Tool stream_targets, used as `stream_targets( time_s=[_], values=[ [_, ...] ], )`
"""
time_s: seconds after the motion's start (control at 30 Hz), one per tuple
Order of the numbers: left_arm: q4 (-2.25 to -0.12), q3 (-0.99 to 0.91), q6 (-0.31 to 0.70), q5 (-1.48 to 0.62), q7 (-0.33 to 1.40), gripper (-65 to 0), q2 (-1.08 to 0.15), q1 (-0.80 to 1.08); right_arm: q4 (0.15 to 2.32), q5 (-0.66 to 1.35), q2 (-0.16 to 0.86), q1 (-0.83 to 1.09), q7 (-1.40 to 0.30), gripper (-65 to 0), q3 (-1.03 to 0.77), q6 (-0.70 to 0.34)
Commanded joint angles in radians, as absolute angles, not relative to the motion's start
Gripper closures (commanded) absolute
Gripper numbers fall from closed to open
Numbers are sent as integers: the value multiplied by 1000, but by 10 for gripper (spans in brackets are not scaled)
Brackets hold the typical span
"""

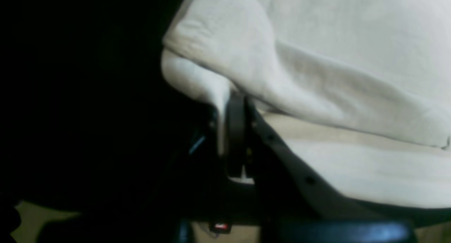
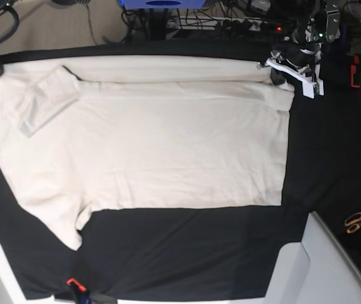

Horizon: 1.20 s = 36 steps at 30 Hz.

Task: Fold the T-shirt properly
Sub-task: 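Drag the shirt across the table toward the robot with both grippers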

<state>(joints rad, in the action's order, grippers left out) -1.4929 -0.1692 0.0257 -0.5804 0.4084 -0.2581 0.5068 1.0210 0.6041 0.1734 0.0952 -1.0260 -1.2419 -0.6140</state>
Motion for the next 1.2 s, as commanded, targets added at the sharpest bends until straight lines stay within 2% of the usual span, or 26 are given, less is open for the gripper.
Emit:
stream_targets(
  time_s=[0.0,0.23,0.5,0.57,0.6,0.63,0.7,0.73,0.77,0.83,0.9,0.97,1.17],
  values=[
    [-1508,-179,10,-549,387,0,-272,512,1040,621,202,104,-1003,0,-1247,-619],
    [-1508,-179,10,-410,387,0,-234,507,1040,621,202,105,-1003,0,-1244,-621],
    [-1498,-180,8,-400,394,0,-228,493,1036,621,202,105,-1004,-15,-1245,-616],
    [-1498,-183,8,-400,394,0,-228,492,1035,621,202,107,-1006,-75,-1247,-616],
    [-1498,-199,8,-400,394,0,-225,492,1035,621,200,107,-1013,-131,-1247,-616],
    [-1498,-222,8,-400,395,-33,-220,493,1038,621,200,108,-1027,-200,-1248,-616],
    [-1497,-260,8,-400,395,-225,-216,499,1040,621,200,108,-1040,-324,-1250,-616],
    [-1497,-275,8,-398,395,-291,-211,501,1040,621,200,110,-1038,-363,-1253,-616],
    [-1495,-292,8,-398,395,-346,-211,501,1040,621,200,110,-1038,-384,-1265,-616],
    [-1478,-328,8,-398,395,-425,-208,504,1040,621,191,111,-1040,-387,-1293,-616],
    [-1448,-348,8,-398,395,-469,-208,507,1044,619,183,114,-1041,-387,-1305,-616],
    [-1429,-369,8,-398,395,-487,-208,510,1064,619,180,131,-1052,-387,-1303,-616],
    [-1445,-495,10,-403,395,-487,-206,539,1216,619,159,176,-1070,-387,-1305,-619]
  ],
)
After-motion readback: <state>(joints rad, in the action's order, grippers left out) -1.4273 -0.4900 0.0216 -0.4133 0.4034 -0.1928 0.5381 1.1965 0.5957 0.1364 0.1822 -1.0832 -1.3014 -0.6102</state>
